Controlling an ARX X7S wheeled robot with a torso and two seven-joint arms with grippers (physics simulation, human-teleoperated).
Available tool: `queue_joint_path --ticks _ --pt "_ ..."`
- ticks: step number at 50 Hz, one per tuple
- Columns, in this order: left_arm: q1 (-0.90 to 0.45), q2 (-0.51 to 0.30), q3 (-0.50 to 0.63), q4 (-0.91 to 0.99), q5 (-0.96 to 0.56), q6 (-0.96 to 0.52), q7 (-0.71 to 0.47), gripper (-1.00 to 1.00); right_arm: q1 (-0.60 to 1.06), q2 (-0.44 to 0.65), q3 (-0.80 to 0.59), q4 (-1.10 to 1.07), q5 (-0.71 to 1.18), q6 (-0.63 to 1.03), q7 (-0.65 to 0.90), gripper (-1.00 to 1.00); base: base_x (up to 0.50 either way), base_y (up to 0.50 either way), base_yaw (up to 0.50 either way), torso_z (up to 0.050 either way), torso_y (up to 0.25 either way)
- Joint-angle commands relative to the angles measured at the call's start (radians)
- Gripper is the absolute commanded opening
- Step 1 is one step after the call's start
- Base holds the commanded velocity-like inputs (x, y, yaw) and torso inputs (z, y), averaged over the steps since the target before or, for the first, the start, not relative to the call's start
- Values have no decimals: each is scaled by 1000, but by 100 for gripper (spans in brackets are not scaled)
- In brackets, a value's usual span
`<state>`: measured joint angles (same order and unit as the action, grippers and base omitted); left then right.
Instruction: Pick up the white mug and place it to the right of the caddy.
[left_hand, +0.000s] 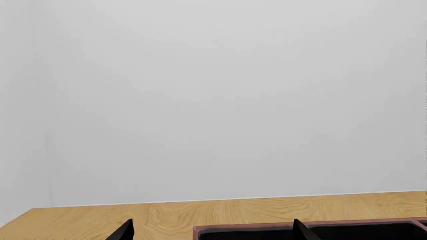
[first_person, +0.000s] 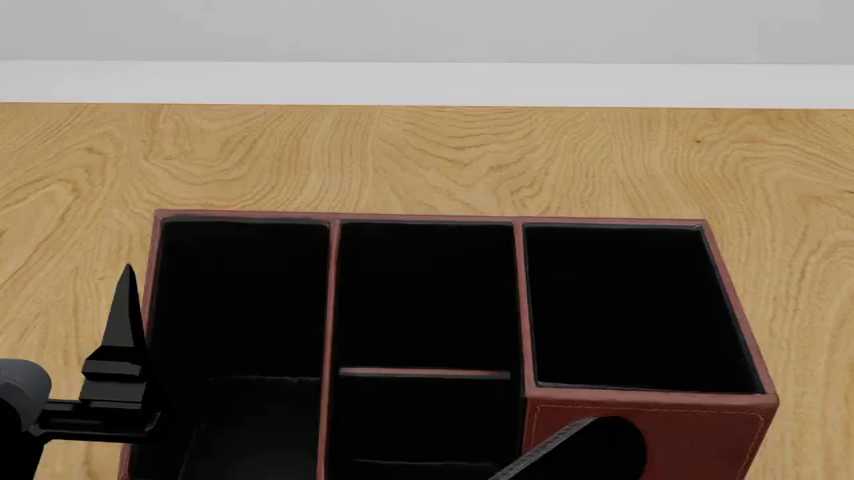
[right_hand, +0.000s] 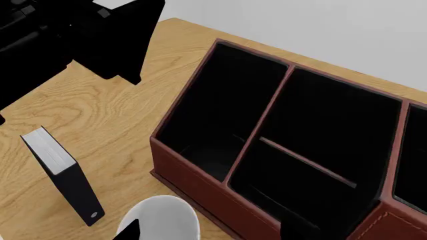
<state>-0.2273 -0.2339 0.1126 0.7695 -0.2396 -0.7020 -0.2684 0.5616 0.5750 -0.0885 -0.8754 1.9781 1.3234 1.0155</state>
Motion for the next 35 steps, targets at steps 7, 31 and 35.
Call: queue_joint_path --ticks 7,31,35 --pt "-2 -5 -5 -16 -17 15 0 100 -11 9 -146 10 81 -54 130 100 0 0 0 0 0" --pt "-4 -13 18 -13 -16 17 -14 100 -153 -20 -113 42 -46 6 -11 100 0 0 0 0 0" --pt "-7 -14 17 -7 -21 12 -17 100 -166 -23 -119 41 -56 10 -18 100 0 0 0 0 0"
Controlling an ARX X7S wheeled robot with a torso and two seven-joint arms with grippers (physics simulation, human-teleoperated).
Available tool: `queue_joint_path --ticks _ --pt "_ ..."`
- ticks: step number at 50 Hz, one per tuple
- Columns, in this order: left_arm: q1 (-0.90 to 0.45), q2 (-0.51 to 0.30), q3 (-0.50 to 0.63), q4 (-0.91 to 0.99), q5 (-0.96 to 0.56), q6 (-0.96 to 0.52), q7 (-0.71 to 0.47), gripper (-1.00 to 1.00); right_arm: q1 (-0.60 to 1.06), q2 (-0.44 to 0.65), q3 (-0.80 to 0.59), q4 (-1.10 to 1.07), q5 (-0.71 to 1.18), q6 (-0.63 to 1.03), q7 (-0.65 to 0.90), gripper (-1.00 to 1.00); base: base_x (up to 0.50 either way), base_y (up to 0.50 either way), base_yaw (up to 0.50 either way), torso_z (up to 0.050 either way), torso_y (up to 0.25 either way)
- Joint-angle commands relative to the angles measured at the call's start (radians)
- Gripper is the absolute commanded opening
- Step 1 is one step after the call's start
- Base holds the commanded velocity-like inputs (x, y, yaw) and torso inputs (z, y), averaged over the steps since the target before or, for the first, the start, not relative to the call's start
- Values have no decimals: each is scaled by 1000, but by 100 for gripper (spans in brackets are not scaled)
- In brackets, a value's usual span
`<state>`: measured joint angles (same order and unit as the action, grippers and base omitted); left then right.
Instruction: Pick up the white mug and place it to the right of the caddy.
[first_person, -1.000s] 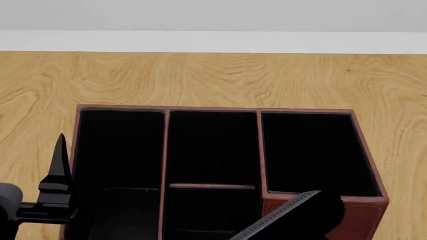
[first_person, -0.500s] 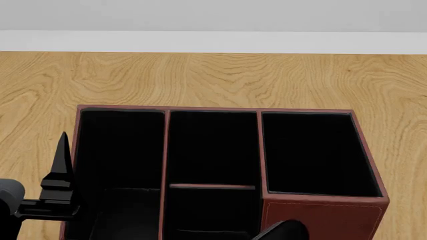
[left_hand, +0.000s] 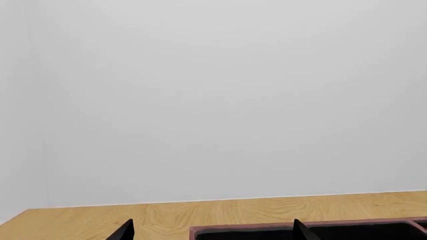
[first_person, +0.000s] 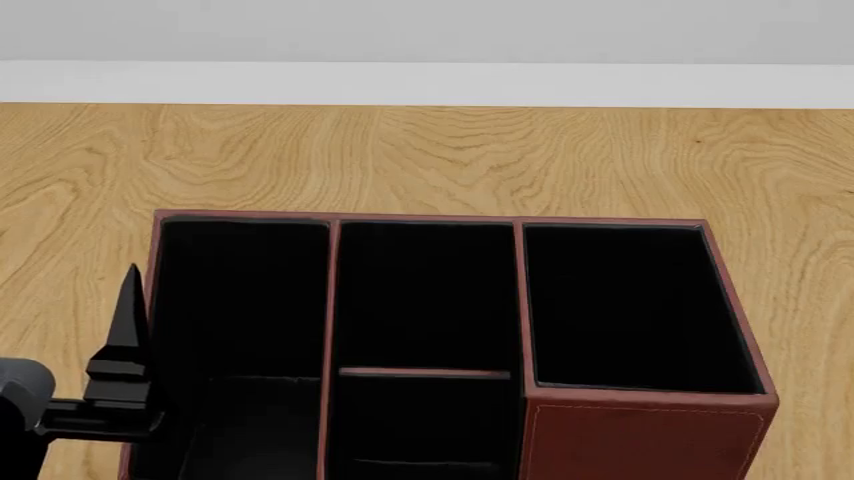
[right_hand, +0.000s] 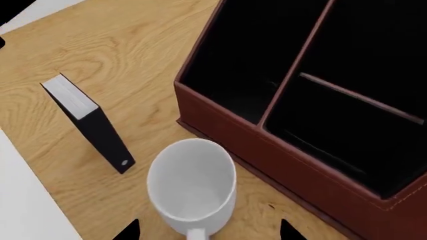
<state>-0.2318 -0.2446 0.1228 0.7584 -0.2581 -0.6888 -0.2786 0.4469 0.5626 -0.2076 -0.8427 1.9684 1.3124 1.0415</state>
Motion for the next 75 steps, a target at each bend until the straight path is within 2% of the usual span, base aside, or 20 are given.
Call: queue_joint_path --ticks 1,27,52,75 --pt "-3 -3 7 4 -3 -1 -7 100 -54 -12 0 8 -50 22 -47 100 0 0 0 0 0" --pt "-4 -13 20 -5 -13 10 -13 100 -147 -55 30 73 -318 82 -293 100 0 0 0 0 0" --pt "-8 -22 34 -4 -16 10 -27 100 -155 -61 -63 159 -602 47 -521 100 0 0 0 0 0" --pt "-5 -31 37 1 -27 13 -35 100 -140 -76 -154 223 -671 19 -601 100 0 0 0 0 0"
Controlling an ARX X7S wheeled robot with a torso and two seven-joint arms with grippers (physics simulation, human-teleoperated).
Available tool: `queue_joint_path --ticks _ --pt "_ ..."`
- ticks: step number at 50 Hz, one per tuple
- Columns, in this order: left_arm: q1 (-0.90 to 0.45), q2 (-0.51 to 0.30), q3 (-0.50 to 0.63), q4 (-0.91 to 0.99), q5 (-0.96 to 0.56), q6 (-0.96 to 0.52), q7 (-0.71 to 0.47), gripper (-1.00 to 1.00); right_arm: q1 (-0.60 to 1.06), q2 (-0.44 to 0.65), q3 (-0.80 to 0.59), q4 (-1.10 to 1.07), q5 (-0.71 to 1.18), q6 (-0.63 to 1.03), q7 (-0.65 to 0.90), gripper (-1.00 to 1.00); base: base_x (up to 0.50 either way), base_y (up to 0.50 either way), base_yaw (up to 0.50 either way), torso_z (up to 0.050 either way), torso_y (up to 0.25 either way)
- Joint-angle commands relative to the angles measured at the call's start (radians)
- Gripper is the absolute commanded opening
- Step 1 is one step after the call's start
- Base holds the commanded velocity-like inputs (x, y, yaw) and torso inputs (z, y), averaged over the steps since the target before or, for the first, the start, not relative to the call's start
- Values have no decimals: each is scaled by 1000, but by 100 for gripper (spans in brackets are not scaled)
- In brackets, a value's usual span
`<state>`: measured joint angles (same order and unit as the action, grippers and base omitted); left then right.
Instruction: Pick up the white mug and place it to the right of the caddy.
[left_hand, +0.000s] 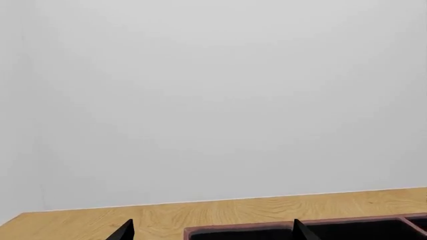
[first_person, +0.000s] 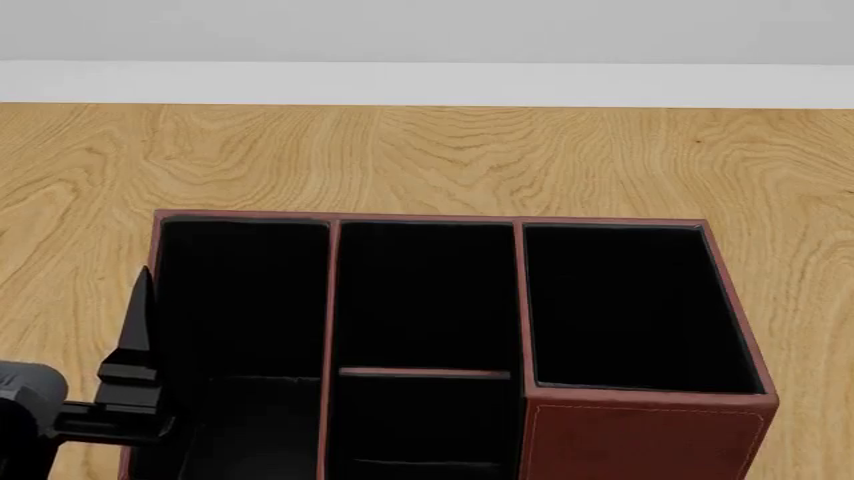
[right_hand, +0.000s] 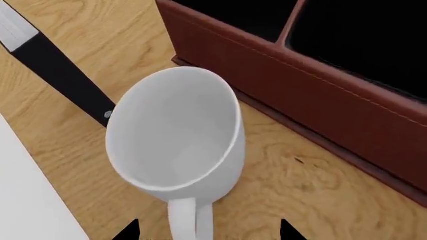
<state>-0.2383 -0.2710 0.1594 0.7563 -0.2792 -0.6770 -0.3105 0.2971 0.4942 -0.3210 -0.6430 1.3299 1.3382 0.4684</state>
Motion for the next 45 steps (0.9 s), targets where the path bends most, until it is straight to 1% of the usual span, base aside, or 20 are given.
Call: queue_joint_path --ticks 1,23,45 --pt "1 -4 0 2 -6 2 -4 100 12 -8 -43 24 -32 -6 -26 100 0 0 0 0 0" --pt "4 -14 -6 2 -21 11 -9 100 39 -32 -123 68 -75 -26 -79 100 0 0 0 0 0" --pt "7 -20 -8 -5 -32 22 -14 100 29 -27 -194 152 -164 -94 -177 100 0 0 0 0 0"
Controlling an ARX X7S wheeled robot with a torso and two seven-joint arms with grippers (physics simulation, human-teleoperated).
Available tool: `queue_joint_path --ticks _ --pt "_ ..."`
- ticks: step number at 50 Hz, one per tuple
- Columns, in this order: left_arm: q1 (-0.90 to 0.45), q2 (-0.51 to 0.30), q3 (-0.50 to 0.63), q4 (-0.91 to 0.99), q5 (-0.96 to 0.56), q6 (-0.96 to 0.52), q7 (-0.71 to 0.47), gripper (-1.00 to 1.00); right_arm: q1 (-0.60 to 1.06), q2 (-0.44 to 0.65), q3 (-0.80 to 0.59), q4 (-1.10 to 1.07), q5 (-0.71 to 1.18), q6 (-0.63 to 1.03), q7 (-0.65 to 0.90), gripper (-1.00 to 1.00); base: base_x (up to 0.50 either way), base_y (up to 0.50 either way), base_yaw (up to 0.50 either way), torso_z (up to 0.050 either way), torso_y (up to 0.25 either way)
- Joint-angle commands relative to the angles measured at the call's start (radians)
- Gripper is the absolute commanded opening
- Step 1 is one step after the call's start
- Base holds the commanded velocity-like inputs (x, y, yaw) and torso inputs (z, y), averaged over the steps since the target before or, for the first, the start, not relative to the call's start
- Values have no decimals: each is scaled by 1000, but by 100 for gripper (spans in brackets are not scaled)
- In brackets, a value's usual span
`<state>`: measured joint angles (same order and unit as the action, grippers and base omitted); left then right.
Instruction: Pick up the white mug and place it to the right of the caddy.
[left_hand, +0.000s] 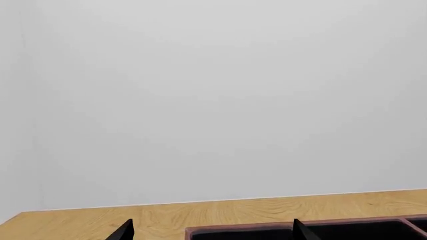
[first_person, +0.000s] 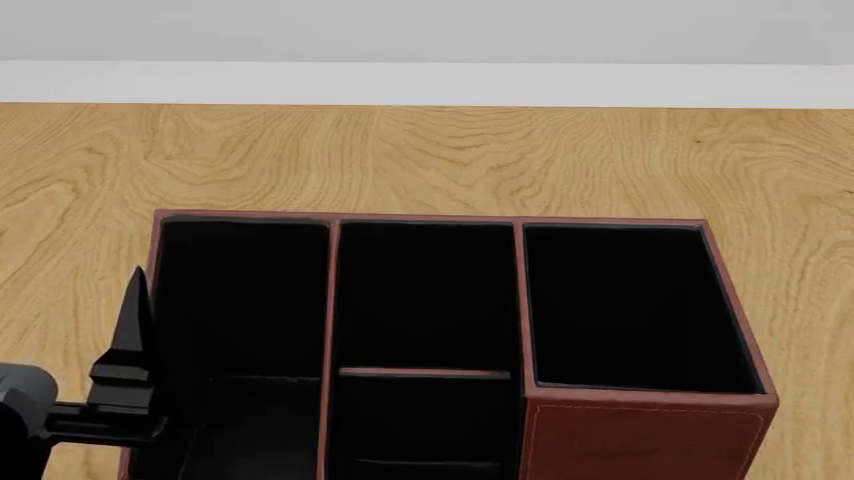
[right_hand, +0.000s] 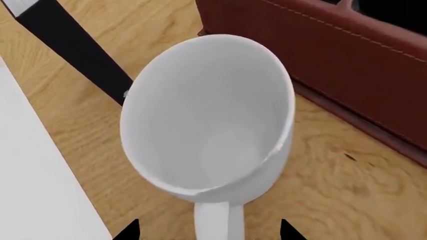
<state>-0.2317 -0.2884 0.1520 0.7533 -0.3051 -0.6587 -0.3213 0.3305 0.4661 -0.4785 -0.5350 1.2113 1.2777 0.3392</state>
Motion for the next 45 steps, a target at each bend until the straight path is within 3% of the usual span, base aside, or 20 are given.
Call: queue_joint_path --ticks 1,24,25,45 --pt "1 -4 1 -3 -4 4 -3 100 -5 1 -37 48 -45 -37 -52 100 0 0 0 0 0" --pt "-3 -10 10 9 -14 -4 -15 100 -15 5 -78 131 -95 -101 -134 100 0 0 0 0 0" --pt "-3 -11 9 9 -15 -3 -16 100 -13 5 -77 130 -92 -99 -132 -100 0 0 0 0 0" --pt "-5 -20 -12 30 -33 -10 -29 100 -8 28 -71 39 -80 -95 -65 -100 0 0 1 0 0"
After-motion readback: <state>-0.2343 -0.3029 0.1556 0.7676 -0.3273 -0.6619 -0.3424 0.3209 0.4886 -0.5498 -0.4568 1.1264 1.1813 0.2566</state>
